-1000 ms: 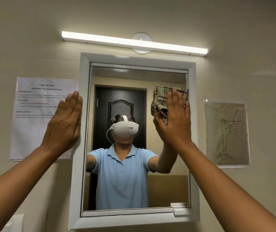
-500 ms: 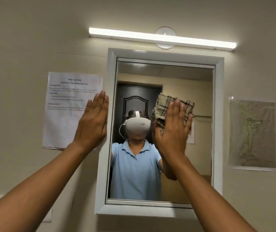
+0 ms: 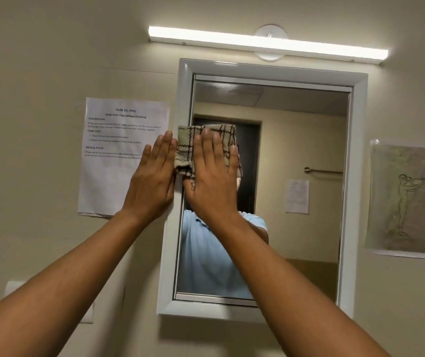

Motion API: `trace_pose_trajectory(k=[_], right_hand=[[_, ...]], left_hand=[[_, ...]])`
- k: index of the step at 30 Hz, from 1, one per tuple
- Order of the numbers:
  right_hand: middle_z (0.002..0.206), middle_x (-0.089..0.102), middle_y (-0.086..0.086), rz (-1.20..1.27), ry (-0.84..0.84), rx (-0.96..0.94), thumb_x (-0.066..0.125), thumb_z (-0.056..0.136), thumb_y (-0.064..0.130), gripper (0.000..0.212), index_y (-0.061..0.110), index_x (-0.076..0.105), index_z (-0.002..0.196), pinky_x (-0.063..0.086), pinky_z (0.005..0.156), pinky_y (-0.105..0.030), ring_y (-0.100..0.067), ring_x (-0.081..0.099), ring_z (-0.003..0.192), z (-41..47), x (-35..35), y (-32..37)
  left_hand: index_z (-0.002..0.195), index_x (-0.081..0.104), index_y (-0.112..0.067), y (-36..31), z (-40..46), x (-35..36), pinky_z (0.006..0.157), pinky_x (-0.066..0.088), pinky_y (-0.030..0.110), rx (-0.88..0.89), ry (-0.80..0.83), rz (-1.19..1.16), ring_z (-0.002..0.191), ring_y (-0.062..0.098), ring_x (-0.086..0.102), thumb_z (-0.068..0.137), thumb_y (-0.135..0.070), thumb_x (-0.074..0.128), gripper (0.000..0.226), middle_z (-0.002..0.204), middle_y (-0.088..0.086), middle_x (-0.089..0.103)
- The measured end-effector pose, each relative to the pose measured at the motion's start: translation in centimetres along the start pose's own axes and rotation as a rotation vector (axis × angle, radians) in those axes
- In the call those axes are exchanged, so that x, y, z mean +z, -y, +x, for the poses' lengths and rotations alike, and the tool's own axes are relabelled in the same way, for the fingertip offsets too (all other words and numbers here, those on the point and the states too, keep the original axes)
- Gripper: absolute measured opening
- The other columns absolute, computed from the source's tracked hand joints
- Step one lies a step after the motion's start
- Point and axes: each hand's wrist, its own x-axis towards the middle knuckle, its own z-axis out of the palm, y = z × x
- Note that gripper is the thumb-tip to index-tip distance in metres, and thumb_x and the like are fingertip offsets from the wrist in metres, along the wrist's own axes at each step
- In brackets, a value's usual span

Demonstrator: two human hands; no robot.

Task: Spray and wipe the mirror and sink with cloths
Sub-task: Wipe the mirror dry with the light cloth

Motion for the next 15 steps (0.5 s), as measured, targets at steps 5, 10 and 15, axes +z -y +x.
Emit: trace_pose_trajectory(k=[5, 10, 15], right_hand=[[0.164, 0.002, -0.011, 0.008, 0.049, -0.075, 0.033, 0.090, 0.048, 0.079, 0.010, 0.009, 0.156, 0.004, 0.120, -0.054, -0.024, -0.005, 0.151, -4.2, 0.7, -0.1], [0.164, 0.006, -0.008, -0.034, 0.078, -0.216, 0.041, 0.092, 0.051, 0.080, 0.012, 0.012, 0.156, 0.008, 0.120, -0.052, -0.022, -0.001, 0.152, -6.6, 0.4, -3.4], [0.164, 0.005, -0.008, -0.069, 0.077, -0.151, 0.043, 0.091, 0.053, 0.082, 0.014, 0.012, 0.156, 0.009, 0.120, -0.052, -0.022, -0.002, 0.151, -6.1, -1.0, -8.1]], left_hand=[[0.156, 0.011, -0.002, -0.1, -0.8, 0.0, 0.125, 0.009, 0.045, -0.001, 0.021, 0.034, 0.154, 0.025, 0.004, 0.100, -0.022, 0.034, 0.064, 0.165, 0.016, 0.006], [0.157, 0.006, -0.004, -0.7, -1.2, 0.1, 0.125, 0.009, 0.048, -0.003, 0.022, 0.064, 0.154, 0.026, 0.002, 0.097, -0.017, 0.030, 0.066, 0.165, 0.016, 0.003], [0.157, 0.006, -0.006, -0.6, -1.4, 0.1, 0.125, 0.008, 0.047, 0.000, 0.038, 0.076, 0.154, 0.026, 0.003, 0.095, -0.016, 0.028, 0.067, 0.165, 0.015, 0.004]])
